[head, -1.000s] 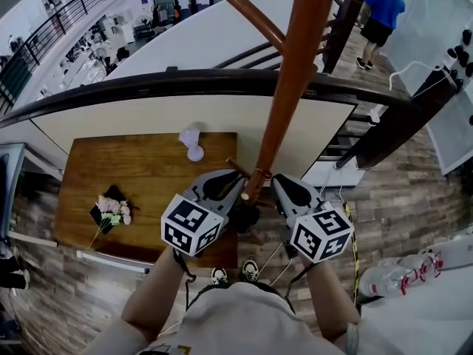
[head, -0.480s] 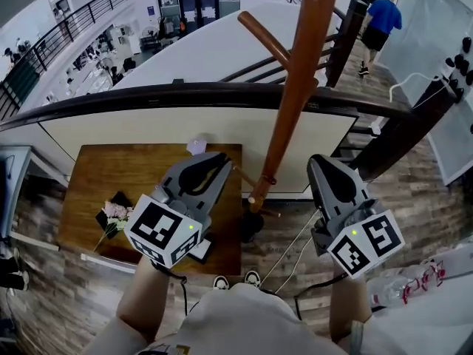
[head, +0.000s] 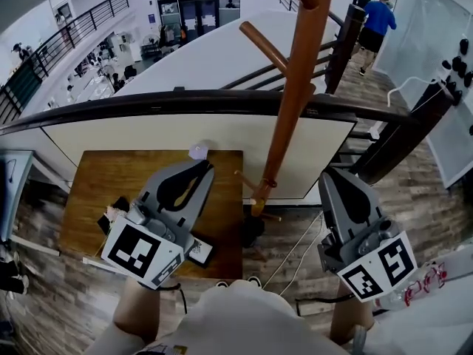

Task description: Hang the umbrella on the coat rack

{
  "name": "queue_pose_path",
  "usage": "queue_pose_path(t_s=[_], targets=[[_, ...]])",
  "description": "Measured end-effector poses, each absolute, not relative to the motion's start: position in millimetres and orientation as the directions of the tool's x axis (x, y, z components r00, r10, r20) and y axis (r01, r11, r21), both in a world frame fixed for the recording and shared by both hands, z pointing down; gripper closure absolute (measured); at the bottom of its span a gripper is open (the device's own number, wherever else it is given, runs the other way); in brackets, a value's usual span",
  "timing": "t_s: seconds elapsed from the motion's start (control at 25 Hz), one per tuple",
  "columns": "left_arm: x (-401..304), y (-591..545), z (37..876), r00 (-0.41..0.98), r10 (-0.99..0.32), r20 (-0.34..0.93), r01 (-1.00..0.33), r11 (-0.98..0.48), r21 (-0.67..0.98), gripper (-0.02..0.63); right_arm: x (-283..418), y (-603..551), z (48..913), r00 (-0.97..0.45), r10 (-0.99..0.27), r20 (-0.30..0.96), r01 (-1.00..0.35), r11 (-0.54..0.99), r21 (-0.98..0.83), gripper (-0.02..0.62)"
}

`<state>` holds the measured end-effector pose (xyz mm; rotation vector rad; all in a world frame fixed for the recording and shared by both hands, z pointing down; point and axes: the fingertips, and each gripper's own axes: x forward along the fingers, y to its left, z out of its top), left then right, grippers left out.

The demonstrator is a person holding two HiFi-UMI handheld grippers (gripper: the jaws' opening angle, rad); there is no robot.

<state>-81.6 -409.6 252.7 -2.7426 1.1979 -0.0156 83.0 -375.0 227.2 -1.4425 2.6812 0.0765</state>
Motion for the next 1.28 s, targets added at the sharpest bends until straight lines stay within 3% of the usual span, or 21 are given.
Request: queue_pose_path(t_s=[0.24, 0.52, 1.28], targets=[[-88, -398, 272, 0.678, -0.735, -0.009, -0.732, -0.673, -0.109, 0.584, 67, -357, 253, -0.589, -0.807, -0.048, -0.808, 0.59, -0.005, 0.591], [-92, -391, 306, 0.653, -0.757, 0.031, -0.755, -0.653, -0.056, 0.594, 54, -354, 323, -0.605, -0.791, 0.09, -0.793, 0.59, -0.151, 0.592], [-108, -390, 308, 0.602, -0.799, -0.004, -0.799, -0.602, 0.013, 0.6, 61, -354, 310, -0.575, -0.815, 0.07, -0.817, 0.567, -0.106, 0.591]])
